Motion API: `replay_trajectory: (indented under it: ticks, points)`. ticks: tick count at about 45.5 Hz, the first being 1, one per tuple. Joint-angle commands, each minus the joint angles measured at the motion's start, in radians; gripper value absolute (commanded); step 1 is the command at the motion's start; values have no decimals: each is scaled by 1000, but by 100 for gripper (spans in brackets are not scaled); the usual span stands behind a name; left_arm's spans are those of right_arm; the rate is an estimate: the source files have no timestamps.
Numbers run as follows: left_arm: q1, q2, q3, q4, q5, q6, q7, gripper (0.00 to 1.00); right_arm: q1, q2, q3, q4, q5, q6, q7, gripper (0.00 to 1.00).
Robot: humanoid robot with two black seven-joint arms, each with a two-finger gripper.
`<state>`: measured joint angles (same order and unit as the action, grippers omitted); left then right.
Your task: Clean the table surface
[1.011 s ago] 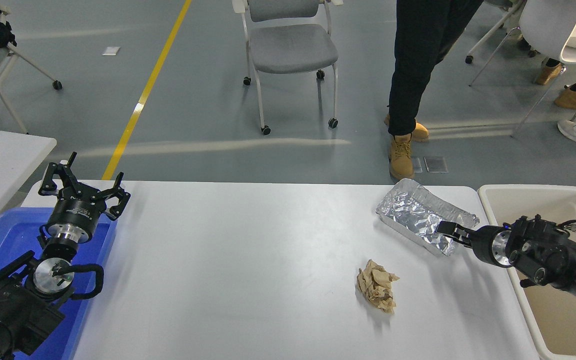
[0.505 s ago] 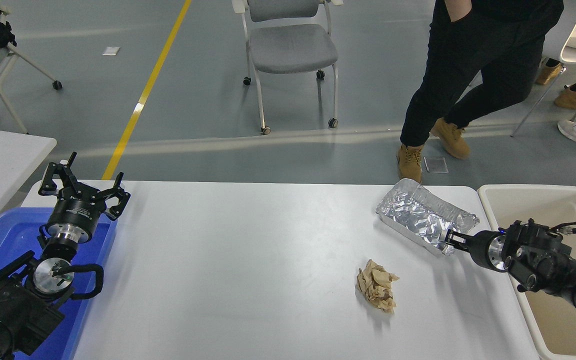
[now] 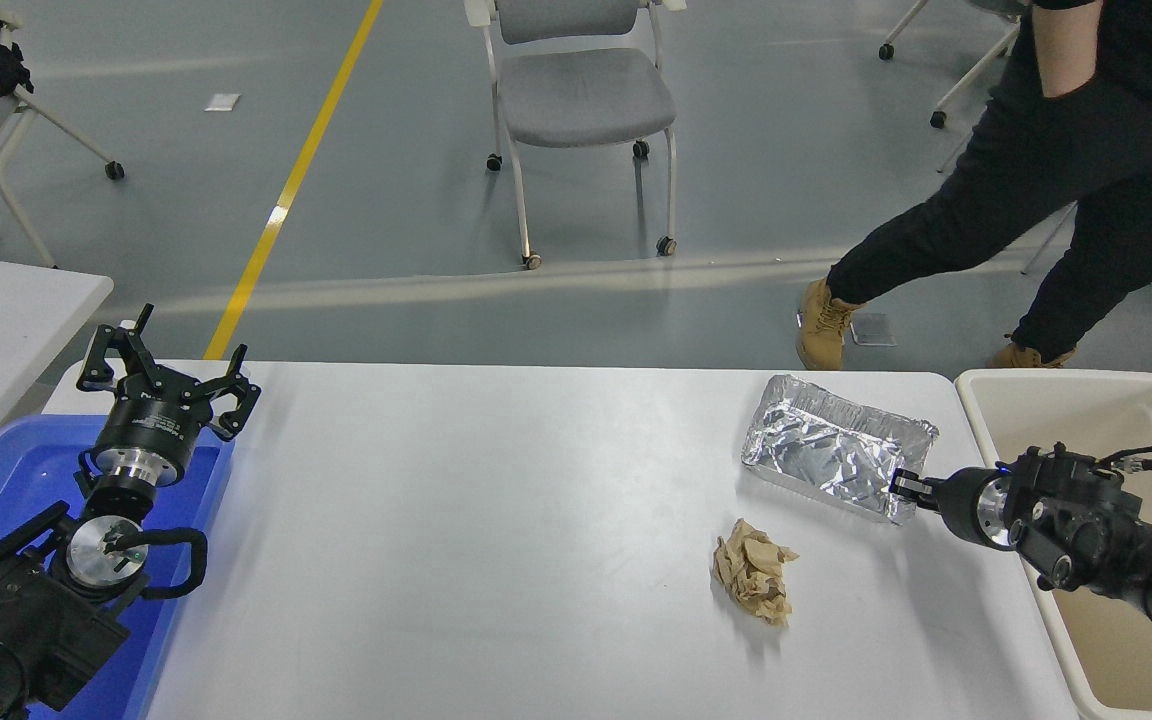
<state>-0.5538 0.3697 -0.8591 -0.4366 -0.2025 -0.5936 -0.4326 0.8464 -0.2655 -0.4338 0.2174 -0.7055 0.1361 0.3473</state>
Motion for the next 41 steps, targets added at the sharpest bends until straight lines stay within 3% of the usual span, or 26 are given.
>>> replay_trajectory:
  ticks: [1,24,41]
  points:
    - [0,0,0,1,0,0,0,100,-3,0,1,-7,-2,-1,4,0]
    - [0,0,0,-1,0,0,0,100,69,-43,21,-4,78,16,9,0]
    - [0,0,0,-1,0,0,0,100,255,-158,98,13,123,177,9,0]
